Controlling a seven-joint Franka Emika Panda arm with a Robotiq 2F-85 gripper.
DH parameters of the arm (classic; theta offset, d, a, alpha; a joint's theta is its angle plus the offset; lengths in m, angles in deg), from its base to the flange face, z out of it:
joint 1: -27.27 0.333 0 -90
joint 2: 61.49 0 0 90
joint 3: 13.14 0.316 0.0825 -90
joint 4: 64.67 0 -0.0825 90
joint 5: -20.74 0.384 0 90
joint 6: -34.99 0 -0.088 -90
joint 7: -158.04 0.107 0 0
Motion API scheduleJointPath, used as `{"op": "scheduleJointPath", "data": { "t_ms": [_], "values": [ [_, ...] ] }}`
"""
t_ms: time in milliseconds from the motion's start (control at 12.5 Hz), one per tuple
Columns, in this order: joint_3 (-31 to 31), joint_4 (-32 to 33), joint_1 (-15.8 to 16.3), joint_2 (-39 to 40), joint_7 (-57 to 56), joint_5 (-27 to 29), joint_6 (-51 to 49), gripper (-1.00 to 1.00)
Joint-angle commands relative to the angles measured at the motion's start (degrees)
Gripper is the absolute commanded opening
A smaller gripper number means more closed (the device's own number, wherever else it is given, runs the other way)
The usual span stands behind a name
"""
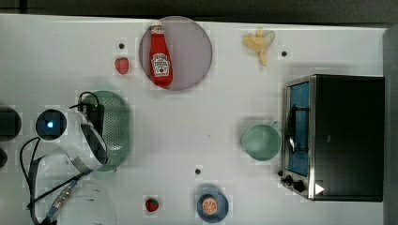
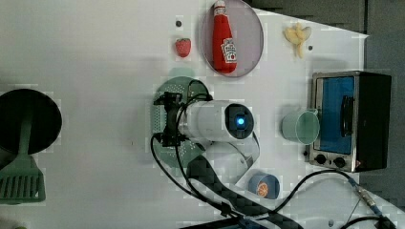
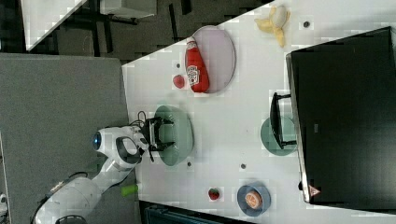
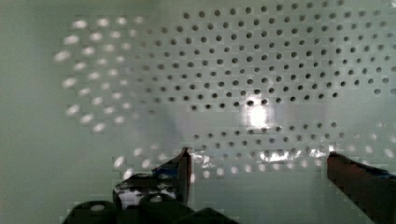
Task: Drag strainer right to left.
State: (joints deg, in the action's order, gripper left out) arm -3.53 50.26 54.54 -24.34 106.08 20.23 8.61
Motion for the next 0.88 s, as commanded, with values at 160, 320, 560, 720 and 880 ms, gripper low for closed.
{"op": "scheduleJointPath", "data": {
  "t_ms": [160, 320, 560, 720, 880],
  "values": [
    [1.28, -4.00, 2.12, 1.30, 3.69, 0.49, -0.84, 1.00],
    [1.21, -4.23, 2.36, 0.93, 3.48, 0.44, -0.97, 1.00],
    [0.98, -4.10, 1.94, -3.20, -2.64, 0.40, -6.71, 1.00],
    [0.09, -4.08, 1.16, -8.33, -10.38, 0.38, -14.07, 1.00],
    [-1.42, -4.11, 0.07, -14.63, -20.01, 0.38, -22.48, 1.00]
  ]
}}
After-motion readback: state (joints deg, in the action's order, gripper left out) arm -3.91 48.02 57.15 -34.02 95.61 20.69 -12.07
